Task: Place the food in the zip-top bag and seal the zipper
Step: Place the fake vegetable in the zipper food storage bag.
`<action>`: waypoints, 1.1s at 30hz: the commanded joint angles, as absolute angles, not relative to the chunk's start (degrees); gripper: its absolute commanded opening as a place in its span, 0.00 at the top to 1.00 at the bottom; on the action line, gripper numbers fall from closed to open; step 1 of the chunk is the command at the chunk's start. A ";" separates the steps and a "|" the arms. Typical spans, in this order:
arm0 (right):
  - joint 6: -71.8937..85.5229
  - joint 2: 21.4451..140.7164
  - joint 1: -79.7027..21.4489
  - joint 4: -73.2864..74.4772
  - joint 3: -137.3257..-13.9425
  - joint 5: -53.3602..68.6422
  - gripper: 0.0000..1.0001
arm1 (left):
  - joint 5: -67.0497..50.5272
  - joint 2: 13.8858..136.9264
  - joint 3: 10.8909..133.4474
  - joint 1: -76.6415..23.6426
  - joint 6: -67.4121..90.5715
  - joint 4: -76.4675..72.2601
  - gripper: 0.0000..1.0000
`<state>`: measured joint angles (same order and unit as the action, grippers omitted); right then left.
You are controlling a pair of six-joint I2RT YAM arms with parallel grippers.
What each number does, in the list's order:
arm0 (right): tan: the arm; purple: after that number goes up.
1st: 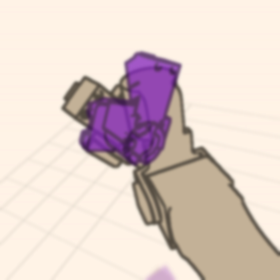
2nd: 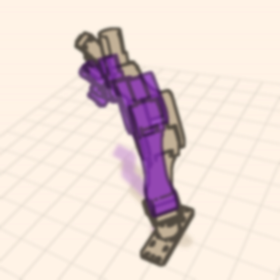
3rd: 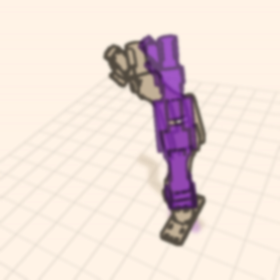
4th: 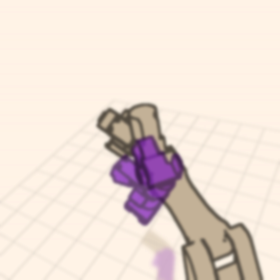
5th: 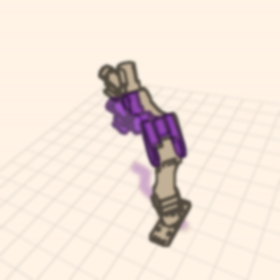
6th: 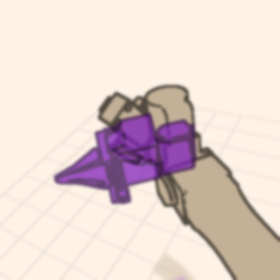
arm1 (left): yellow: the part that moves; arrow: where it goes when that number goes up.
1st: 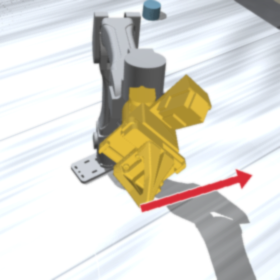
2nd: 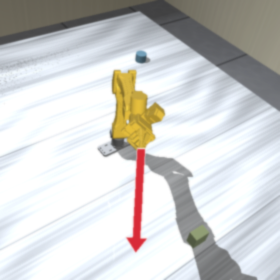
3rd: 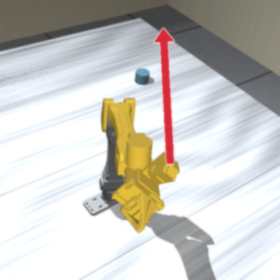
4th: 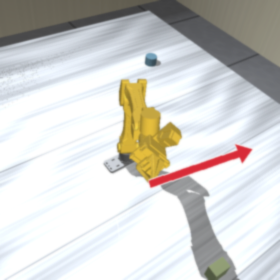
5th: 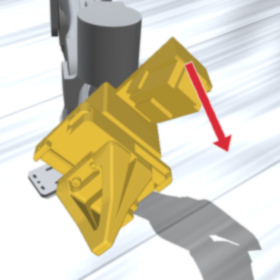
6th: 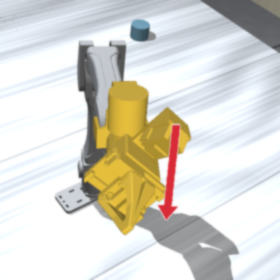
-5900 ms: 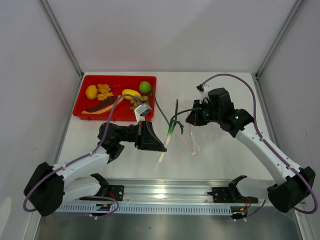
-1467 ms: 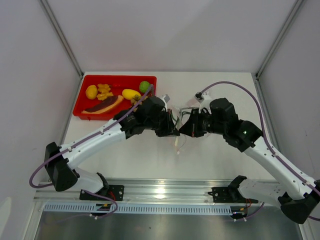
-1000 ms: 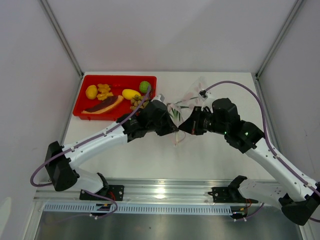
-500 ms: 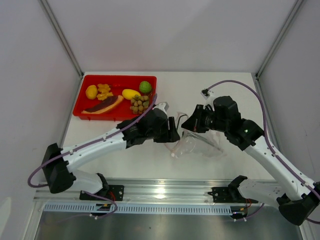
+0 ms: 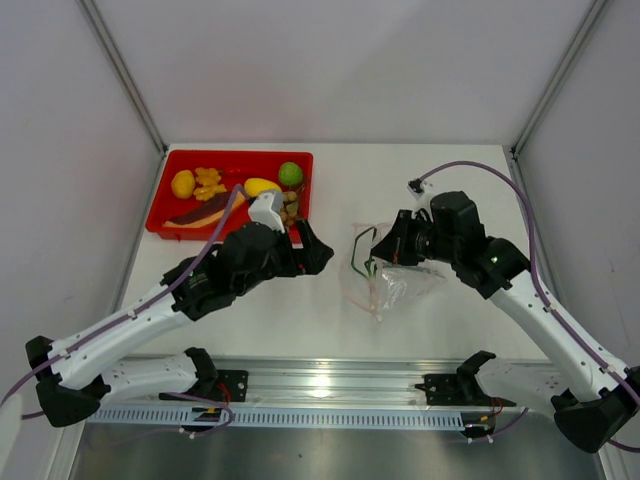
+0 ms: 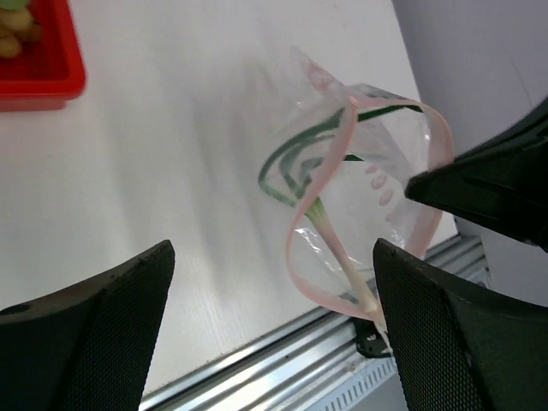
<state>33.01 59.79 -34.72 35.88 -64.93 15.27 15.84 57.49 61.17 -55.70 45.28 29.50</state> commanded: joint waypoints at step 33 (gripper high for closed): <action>19.86 67.06 -31.55 31.56 -64.08 10.98 1.00 | 20.65 99.83 80.23 -9.58 77.21 32.42 0.15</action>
